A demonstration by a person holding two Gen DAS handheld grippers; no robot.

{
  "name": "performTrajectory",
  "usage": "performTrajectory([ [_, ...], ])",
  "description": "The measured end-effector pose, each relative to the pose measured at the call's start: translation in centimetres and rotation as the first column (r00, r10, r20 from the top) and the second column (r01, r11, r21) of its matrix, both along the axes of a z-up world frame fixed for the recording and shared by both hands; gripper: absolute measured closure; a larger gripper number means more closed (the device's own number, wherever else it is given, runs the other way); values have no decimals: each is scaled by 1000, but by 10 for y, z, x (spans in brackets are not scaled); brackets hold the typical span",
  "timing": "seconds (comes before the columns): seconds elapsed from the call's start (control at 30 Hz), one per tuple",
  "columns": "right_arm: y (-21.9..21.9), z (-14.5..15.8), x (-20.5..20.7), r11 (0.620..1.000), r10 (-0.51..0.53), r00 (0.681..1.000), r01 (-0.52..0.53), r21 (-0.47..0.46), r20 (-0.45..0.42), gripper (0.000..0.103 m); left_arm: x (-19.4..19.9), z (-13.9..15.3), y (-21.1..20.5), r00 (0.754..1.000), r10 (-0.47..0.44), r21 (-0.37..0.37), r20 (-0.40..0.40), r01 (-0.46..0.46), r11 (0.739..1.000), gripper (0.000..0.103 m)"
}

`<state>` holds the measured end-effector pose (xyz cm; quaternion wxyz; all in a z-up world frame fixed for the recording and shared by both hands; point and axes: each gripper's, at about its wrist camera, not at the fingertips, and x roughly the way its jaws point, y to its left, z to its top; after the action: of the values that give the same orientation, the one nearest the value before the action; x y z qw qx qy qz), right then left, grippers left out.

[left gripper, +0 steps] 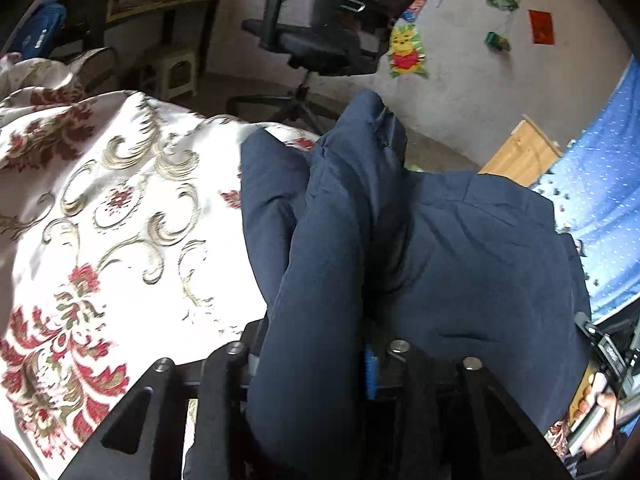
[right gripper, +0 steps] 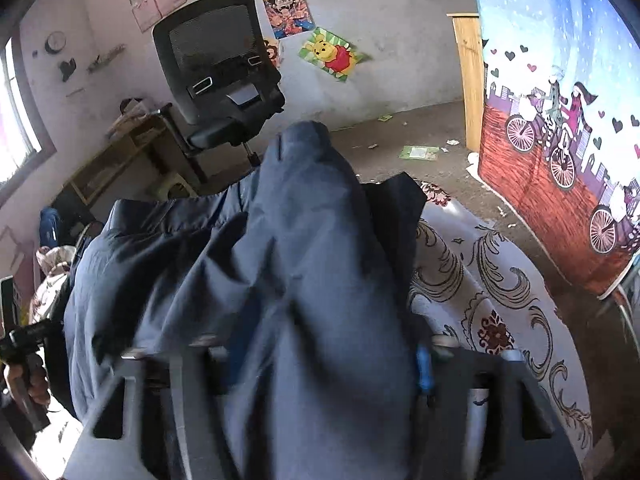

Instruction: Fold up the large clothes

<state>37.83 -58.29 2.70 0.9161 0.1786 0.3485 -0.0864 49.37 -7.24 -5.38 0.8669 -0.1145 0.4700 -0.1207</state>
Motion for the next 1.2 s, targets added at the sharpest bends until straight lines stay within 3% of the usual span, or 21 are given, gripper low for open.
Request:
performTrajectory([
  [0.17,13,8,-12,998,-12,1000,11,-69,-10,16,-14,7,0,1000,24,62,1,-24,998,48],
  [0.2,16,11,-17,997,-12,1000,11,-82,-3,15,-18,9,0,1000,29,69,10,-29,997,41],
  [0.23,17,14,-19,996,-10,1000,10,-88,4,14,-26,14,0,998,43,78,34,-46,996,24],
  [0.27,18,18,-22,996,-9,1000,9,-94,10,12,-33,19,1,996,62,77,67,-67,995,14],
  [0.33,22,23,-29,995,-13,1000,14,-103,11,11,-44,29,1,989,86,72,124,-96,993,7],
  [0.47,27,35,-40,993,-19,999,23,-120,32,10,-65,48,-8,983,62,77,172,-76,994,5],
  [0.57,36,49,-55,985,-40,997,50,-163,65,4,-80,60,-15,975,52,82,217,-72,994,5],
  [0.8,55,99,-95,969,-47,982,90,-232,183,2,-113,92,-34,951,16,64,309,-38,997,2],
  [1.2,92,157,-181,966,7,947,77,-246,322,2,-194,147,-38,906,15,40,423,-36,999,0],
])
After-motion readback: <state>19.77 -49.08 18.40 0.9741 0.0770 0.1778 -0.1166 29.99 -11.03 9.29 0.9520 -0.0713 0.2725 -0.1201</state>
